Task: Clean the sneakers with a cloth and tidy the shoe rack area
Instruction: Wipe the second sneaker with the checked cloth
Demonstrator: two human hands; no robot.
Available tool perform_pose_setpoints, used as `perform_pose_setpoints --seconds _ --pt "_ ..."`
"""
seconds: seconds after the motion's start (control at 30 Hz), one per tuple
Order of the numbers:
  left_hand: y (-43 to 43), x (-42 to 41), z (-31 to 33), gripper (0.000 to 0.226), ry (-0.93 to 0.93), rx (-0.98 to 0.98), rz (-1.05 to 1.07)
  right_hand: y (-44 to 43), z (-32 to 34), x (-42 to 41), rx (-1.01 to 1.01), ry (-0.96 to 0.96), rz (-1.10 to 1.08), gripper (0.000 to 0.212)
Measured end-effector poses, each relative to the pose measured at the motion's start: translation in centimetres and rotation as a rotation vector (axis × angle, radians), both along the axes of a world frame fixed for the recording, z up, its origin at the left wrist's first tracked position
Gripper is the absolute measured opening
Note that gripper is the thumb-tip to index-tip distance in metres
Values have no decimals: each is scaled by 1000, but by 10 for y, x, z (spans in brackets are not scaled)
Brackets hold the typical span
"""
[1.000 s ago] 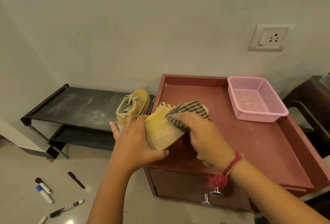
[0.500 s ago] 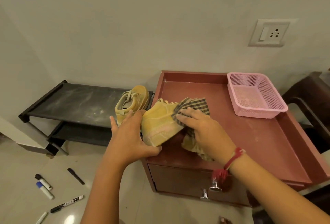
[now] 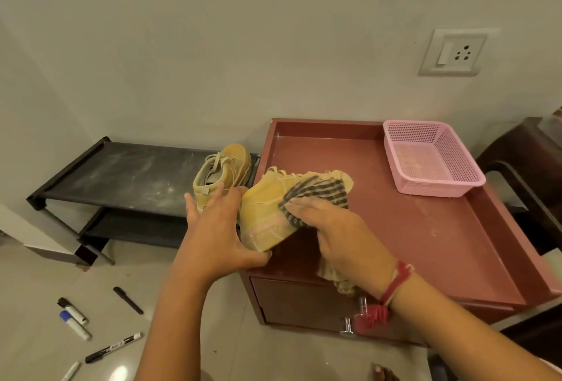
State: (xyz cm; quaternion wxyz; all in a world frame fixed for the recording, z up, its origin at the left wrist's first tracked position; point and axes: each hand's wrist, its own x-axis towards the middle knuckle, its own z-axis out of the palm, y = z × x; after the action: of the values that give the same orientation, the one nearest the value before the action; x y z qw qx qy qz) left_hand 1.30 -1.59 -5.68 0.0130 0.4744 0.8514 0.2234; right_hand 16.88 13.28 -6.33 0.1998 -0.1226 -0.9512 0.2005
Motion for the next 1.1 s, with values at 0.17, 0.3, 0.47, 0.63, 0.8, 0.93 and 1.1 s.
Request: perform_pose_setpoints --seconds 0.17,0.3,0.47,0.63,0.8,0.93,1.1 --pt "2 4 2 94 4 16 -11 10 4 -1 -62 6 -90 55" --pt "0 2 0 94 0 20 -16 3 4 3 -53 -46 -34 62" --pt "0 0 -2 94 -13 29 -26 3 2 3 -49 -48 -121 57" --pt "-3 -3 -3 91 -92 41 -20 17 2 4 30 -107 -156 63" --pt "-2 -1 -5 102 -78 10 -9 61 1 8 -108 -18 -306 52" --pt "4 3 -7 111 -44 -70 31 41 14 7 -135 112 -218 55" --pt "7 6 -6 100 15 -79 18 31 2 0 38 -104 -96 60"
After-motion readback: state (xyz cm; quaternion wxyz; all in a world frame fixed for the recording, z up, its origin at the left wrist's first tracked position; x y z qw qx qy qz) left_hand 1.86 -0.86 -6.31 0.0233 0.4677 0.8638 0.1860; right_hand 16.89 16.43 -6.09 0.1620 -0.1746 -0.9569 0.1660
